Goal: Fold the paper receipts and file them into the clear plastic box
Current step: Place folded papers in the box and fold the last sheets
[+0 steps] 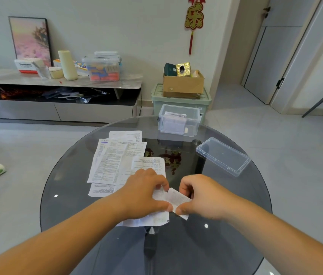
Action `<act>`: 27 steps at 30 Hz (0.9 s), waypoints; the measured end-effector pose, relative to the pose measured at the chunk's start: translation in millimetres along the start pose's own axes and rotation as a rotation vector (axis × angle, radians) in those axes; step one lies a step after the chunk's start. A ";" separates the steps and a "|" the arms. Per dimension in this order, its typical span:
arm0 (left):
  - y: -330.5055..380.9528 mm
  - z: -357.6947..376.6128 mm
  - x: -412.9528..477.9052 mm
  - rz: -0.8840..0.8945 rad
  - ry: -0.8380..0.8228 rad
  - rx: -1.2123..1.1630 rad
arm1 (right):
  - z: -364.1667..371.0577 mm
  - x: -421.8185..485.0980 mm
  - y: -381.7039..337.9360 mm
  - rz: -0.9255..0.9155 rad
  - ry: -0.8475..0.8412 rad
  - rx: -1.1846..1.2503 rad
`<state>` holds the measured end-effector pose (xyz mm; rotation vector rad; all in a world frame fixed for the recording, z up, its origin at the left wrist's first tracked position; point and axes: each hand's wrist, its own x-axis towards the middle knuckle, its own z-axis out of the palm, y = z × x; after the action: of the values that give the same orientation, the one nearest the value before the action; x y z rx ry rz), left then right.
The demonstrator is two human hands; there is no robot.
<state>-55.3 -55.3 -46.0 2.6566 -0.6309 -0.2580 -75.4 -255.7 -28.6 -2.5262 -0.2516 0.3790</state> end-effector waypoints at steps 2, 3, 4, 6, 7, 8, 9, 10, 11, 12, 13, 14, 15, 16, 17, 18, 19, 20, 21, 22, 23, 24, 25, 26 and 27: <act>1.8 -0.4 -2.3 0.022 -0.004 0.001 | -0.6 -1.8 2.0 -0.022 -0.005 0.061; 3.4 -1.8 -3.1 0.033 -0.002 -0.031 | -1.4 -2.5 1.6 -0.036 -0.014 0.109; 5.3 -4.5 -3.5 0.034 0.009 -0.098 | -2.9 -2.4 0.6 -0.051 -0.021 0.164; 10.7 -13.5 -0.2 -0.001 0.043 -0.282 | -10.4 -0.3 -0.6 -0.080 0.020 0.277; 12.8 -19.9 4.0 -0.013 0.067 -0.360 | -16.5 2.8 -1.3 -0.099 0.070 0.324; 14.4 -26.2 9.3 -0.019 0.092 -0.407 | -23.3 6.1 -2.3 -0.114 0.125 0.360; 15.4 -33.8 16.5 -0.024 0.117 -0.429 | -31.5 11.0 -3.2 -0.127 0.177 0.383; 16.3 -41.2 24.7 -0.028 0.138 -0.430 | -40.1 17.1 -4.0 -0.136 0.212 0.396; 17.0 -48.1 33.1 -0.028 0.157 -0.431 | -47.4 23.7 -4.7 -0.144 0.233 0.401; 16.6 -54.8 43.6 -0.022 0.177 -0.440 | -54.7 31.9 -5.2 -0.146 0.247 0.396; 15.4 -61.3 56.4 -0.015 0.196 -0.454 | -61.7 42.5 -5.0 -0.146 0.262 0.387; 13.9 -67.1 68.3 -0.008 0.215 -0.454 | -68.2 52.8 -5.6 -0.142 0.281 0.383; 10.6 -72.5 83.3 0.005 0.243 -0.433 | -75.7 66.2 -5.5 -0.143 0.309 0.383; 6.3 -77.2 100.0 0.025 0.280 -0.390 | -83.6 81.1 -4.5 -0.140 0.346 0.383; 1.0 -82.9 119.7 0.049 0.317 -0.321 | -93.5 100.2 -2.6 -0.142 0.392 0.378; -3.3 -87.4 134.4 0.063 0.340 -0.229 | -102.4 116.0 -1.1 -0.141 0.441 0.367; -8.5 -92.0 150.9 0.074 0.348 -0.115 | -112.3 134.5 1.7 -0.143 0.496 0.348; -13.8 -95.2 166.7 0.080 0.343 0.009 | -121.5 153.1 5.2 -0.144 0.547 0.328; -19.2 -97.4 182.5 0.085 0.322 0.143 | -130.1 171.7 8.6 -0.142 0.588 0.300; -22.8 -98.4 193.9 0.099 0.293 0.278 | -136.6 186.6 11.1 -0.132 0.615 0.271; -26.7 -98.0 205.1 0.118 0.260 0.390 | -141.5 200.6 13.5 -0.124 0.629 0.246; -29.9 -96.5 215.1 0.135 0.234 0.463 | -144.8 213.5 15.9 -0.118 0.635 0.230; -32.7 -94.9 223.9 0.142 0.218 0.498 | -147.2 224.7 17.9 -0.110 0.641 0.217; -35.2 -93.7 230.4 0.138 0.213 0.508 | -148.2 234.1 19.5 -0.096 0.647 0.209; -38.2 -92.5 235.8 0.136 0.220 0.515 | -148.2 242.5 20.6 -0.080 0.653 0.206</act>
<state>191.9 -102.6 1.4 3.0417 -0.8977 0.2713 202.6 -285.5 26.4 -2.2830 -0.0516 -0.4314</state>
